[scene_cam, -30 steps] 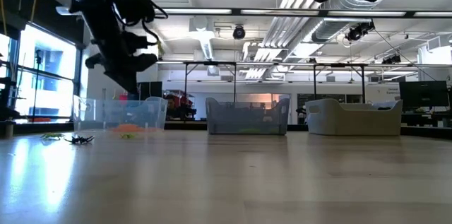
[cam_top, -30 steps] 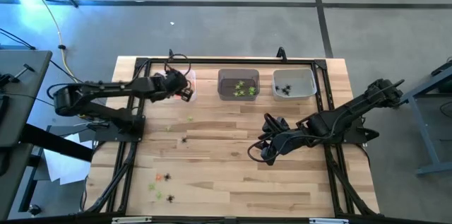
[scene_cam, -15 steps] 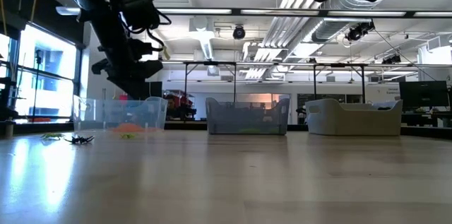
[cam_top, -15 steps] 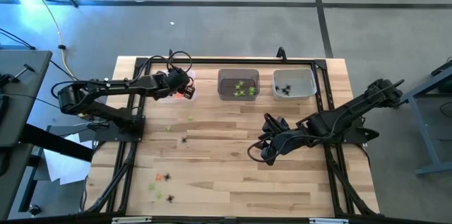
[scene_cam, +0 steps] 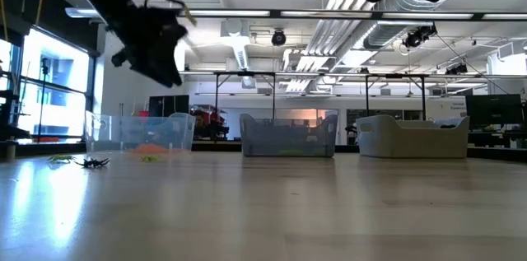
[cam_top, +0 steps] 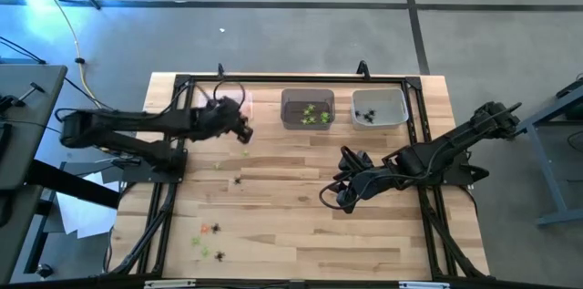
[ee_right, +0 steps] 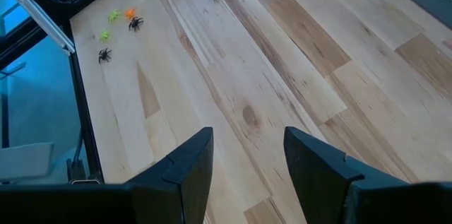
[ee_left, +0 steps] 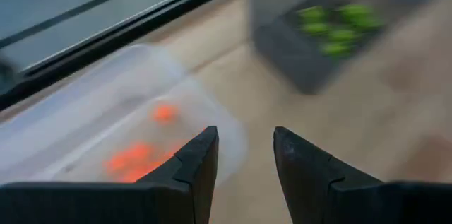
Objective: Sort Halloween decoration
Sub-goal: Put the green spider toy into the black transparent bin
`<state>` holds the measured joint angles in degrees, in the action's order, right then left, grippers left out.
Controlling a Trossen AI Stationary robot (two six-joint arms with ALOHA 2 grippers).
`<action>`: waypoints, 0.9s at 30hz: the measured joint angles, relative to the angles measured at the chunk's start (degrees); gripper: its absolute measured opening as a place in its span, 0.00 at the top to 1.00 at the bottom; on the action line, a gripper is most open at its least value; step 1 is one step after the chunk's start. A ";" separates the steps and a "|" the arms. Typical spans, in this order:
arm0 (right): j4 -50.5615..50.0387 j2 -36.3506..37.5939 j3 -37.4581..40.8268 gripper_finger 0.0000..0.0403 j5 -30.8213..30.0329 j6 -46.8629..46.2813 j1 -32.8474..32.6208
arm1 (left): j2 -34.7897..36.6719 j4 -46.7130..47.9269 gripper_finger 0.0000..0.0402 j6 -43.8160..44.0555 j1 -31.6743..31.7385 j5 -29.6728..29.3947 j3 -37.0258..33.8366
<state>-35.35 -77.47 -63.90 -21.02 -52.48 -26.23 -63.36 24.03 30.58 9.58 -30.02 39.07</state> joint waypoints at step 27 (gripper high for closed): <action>0.04 -0.02 0.00 0.57 0.00 -0.01 0.01 | -25.47 4.48 0.61 28.36 -21.80 -8.30 0.04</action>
<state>-35.32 -77.49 -63.90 -21.02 -52.49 -26.22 -88.83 28.51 58.94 -12.22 -38.32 39.11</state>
